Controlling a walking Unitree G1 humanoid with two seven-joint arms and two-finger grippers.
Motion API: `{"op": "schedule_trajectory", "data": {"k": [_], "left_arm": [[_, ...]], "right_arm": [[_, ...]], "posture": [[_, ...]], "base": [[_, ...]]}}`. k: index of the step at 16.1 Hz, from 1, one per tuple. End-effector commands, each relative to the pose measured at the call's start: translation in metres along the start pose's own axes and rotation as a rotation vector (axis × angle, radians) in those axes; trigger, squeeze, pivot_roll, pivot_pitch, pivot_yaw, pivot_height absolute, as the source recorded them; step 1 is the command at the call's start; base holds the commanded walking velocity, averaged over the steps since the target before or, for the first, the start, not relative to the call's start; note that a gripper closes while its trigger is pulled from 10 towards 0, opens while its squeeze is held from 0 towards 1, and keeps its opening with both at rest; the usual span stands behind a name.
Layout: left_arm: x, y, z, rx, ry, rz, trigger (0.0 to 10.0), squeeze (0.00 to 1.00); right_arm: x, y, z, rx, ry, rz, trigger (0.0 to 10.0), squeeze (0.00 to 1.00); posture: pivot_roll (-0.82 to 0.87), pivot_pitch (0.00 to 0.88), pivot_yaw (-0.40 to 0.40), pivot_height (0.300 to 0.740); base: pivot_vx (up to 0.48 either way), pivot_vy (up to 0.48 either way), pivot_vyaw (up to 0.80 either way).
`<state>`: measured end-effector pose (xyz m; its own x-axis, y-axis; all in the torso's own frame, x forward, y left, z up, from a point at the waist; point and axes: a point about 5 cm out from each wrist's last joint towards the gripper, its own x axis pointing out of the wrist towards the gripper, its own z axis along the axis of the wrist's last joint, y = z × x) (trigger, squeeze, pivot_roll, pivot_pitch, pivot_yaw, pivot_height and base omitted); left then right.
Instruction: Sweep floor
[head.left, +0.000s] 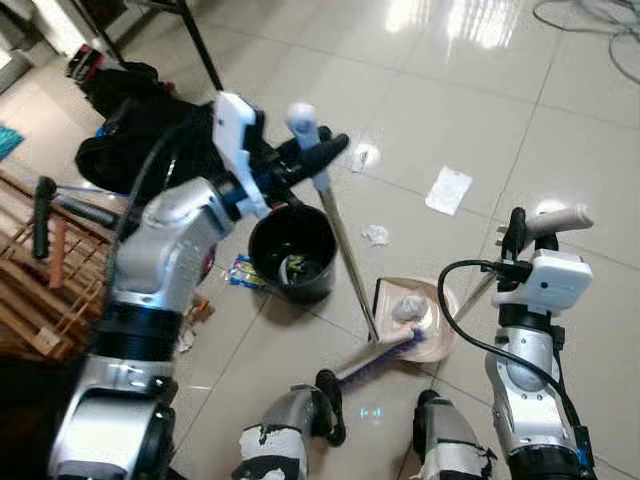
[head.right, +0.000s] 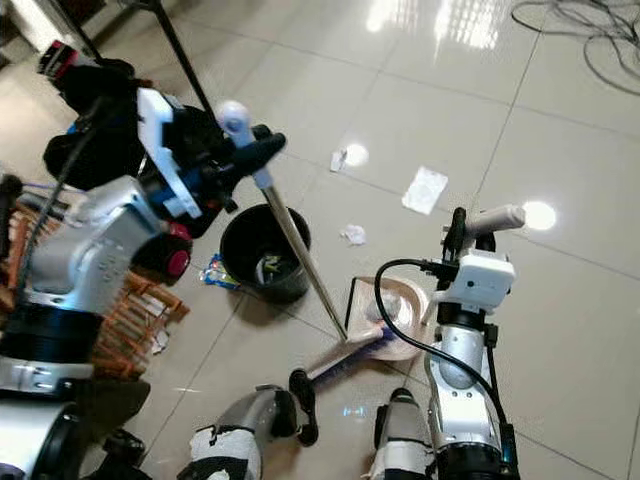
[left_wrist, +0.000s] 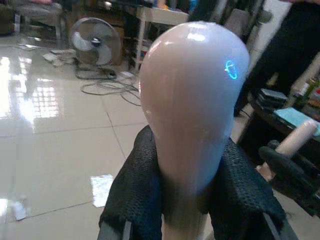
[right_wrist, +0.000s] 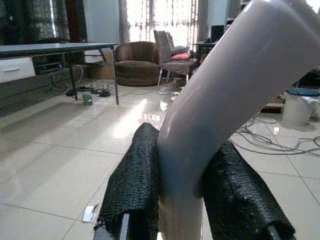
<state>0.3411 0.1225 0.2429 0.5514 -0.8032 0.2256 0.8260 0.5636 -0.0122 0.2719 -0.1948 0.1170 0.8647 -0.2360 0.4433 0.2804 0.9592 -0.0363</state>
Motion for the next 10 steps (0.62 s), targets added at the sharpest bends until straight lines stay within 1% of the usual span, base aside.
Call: {"op": "schedule_trajectory", "data": {"k": [1,4,5,6,7,8,9,10], "left_arm": [[-0.005,0.008,0.019,0.005,-0.054,0.018,10.0,0.00],[-0.008,0.027,0.047,-0.085,-0.165,0.080,10.0,0.00],[-0.009,0.030,0.056,-0.105,-0.190,0.076,10.0,0.00],[-0.010,0.032,0.062,-0.101,-0.193,0.074,10.0,0.00],[-0.013,0.031,0.061,-0.060,-0.148,0.054,10.0,0.00],[-0.016,0.028,0.054,-0.018,-0.066,0.016,10.0,0.00],[-0.017,0.027,0.052,-0.015,-0.057,0.011,10.0,0.00],[-0.019,0.025,0.046,-0.004,-0.028,-0.002,10.0,0.00]], "right_arm": [[-0.002,-0.003,0.003,0.011,-0.005,-0.006,10.0,0.00],[-0.005,-0.010,0.002,0.004,0.002,-0.018,10.0,0.00],[-0.007,-0.013,0.002,0.001,0.006,-0.023,10.0,0.00],[-0.008,-0.014,0.002,0.000,0.007,-0.027,10.0,0.00],[-0.008,-0.016,0.003,-0.001,0.006,-0.032,10.0,0.00],[-0.009,-0.019,0.005,-0.002,0.006,-0.041,10.0,0.00],[-0.009,-0.020,0.005,-0.003,0.006,-0.043,10.0,0.00],[-0.009,-0.022,0.007,-0.002,0.006,-0.052,10.0,0.00]], "posture": [[0.03,0.205,0.169,0.740],[0.03,0.209,0.171,0.740],[0.03,0.207,0.173,0.740],[0.03,0.205,0.175,0.740],[0.03,0.200,0.178,0.740],[0.03,0.196,0.177,0.740],[0.03,0.196,0.177,0.740],[0.03,0.193,0.179,0.740]], "base": [[0.000,0.000,0.00],[0.000,0.000,0.00],[0.000,0.000,0.00],[0.000,0.000,0.00],[0.000,0.000,0.00],[0.000,0.000,0.00],[0.000,0.000,0.00],[0.000,0.000,0.00]]}}
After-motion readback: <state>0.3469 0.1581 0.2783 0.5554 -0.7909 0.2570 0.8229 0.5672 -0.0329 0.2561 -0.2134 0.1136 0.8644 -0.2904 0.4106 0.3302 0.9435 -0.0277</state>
